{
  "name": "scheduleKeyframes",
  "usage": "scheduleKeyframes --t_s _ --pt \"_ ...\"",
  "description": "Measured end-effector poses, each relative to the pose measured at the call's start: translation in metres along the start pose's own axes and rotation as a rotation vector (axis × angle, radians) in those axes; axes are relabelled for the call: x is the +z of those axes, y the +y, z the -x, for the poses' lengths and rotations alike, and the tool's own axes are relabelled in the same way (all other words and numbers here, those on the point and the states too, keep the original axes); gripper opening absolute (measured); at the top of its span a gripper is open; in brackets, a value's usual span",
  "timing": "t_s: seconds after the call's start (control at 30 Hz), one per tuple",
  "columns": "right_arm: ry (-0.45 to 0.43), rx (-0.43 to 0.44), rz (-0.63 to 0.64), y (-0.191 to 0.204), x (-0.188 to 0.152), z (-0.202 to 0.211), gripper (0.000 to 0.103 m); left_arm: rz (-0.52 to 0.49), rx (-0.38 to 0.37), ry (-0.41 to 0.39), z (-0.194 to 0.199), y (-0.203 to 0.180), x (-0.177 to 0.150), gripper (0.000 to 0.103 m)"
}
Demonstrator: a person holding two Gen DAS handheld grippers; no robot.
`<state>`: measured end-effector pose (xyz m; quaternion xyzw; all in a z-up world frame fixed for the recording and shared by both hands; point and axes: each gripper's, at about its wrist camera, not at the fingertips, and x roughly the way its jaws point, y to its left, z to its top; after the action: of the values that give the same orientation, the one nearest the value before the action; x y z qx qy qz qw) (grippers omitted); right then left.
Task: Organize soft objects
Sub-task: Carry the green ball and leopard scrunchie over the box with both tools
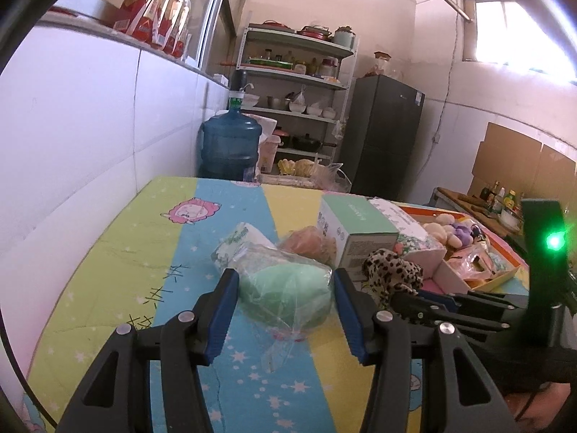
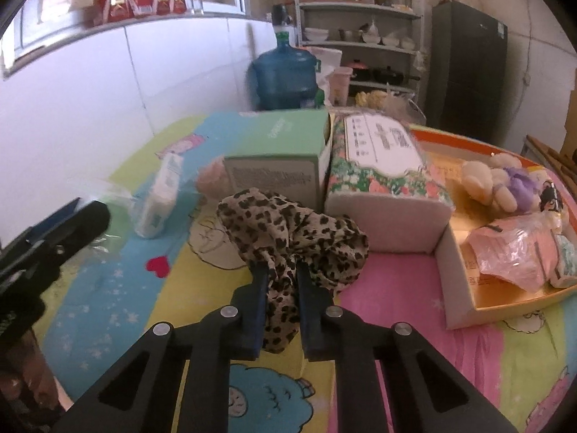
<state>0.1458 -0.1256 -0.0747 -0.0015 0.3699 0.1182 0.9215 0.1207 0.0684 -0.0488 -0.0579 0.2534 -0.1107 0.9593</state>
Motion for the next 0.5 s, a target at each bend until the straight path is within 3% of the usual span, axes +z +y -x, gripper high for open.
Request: scheduleKeyframes --t_s 0.27,0.5 --pt "-0.087 0.007 -0.019 -0.009 0.004 0.040 0.015 -0.044 -0.036 -0.025 0.011 -0.030 0.010 0.054" --pt "-0.150 -0.023 -0.064 -0.041 0.006 0.071 0.015 -0.071 -0.088 -0.050 0.010 -0.069 0.024 0.054"
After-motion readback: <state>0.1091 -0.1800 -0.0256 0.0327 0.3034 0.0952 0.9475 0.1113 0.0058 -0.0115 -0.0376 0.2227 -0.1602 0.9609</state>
